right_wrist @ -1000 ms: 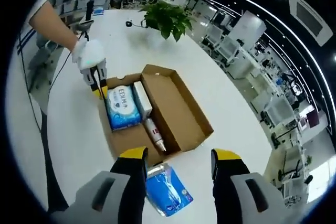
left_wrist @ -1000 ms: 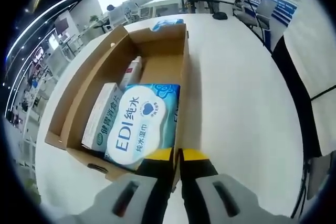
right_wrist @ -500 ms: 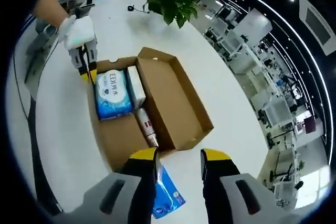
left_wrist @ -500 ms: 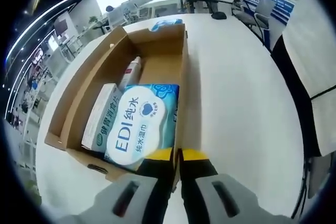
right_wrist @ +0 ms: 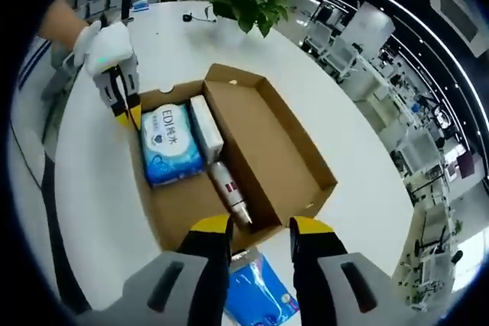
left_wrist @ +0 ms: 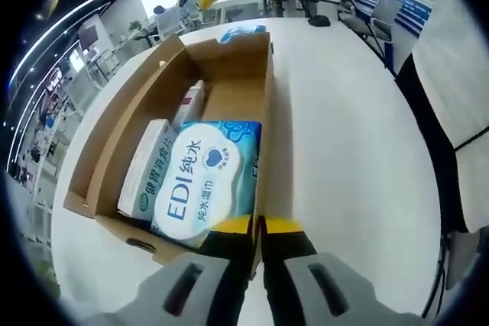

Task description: Operate the shoe box by opening the lid, removing the specified soft item, and placing it in the target area until the item is outside and the box remains undamaged.

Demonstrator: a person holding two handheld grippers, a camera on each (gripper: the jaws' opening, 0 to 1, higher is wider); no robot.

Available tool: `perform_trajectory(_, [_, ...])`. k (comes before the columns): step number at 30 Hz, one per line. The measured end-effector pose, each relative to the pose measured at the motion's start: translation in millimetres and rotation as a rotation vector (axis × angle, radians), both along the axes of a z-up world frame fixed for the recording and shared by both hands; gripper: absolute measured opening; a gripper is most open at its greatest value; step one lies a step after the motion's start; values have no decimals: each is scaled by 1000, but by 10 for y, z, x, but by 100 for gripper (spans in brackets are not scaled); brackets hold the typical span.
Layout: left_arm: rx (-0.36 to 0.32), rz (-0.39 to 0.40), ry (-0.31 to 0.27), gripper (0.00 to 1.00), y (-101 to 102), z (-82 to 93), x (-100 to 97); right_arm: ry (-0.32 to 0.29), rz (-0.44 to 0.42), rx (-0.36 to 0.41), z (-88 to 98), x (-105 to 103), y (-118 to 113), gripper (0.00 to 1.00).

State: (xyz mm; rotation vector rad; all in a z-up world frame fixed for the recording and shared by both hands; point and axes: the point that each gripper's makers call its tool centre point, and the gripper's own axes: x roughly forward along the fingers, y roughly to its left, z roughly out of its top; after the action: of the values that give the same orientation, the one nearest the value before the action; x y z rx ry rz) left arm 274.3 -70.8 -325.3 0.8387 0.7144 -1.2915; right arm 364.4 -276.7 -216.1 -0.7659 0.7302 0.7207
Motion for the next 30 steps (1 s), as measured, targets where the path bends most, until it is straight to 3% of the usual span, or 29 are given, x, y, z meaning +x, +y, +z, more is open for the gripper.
perform_trajectory(5, [-6,9,-2,3,1,2,3,31,0,42,-128,41,120,28])
perform_trajectory(9, [-3,11,-4,3,7,-5,6,39,31,33,-255,-6,152,28])
perform_trajectory(11, [-8,13,-3,3,5,-1,7,73,49,8,-372,-61,146,28])
perform_trajectory(15, [-8,16,-1,3,3,-6,8,61,62,-20,-440,-70,133,27])
perform_trajectory(20, [-8,18,-2,3,-1,-4,6,29,-24,1,-478,49,55,33])
perform_trajectory(24, [-8,21,0,3,-3,-5,9,47,29,-84,-627,24,37,33])
perform_trajectory(25, [-8,21,0,3,-3,-4,7,57,82,-104,-674,-10,88,33])
perform_trajectory(30, [-11,25,-1,4,-1,-7,11,34,97,-121,-727,48,139,34])
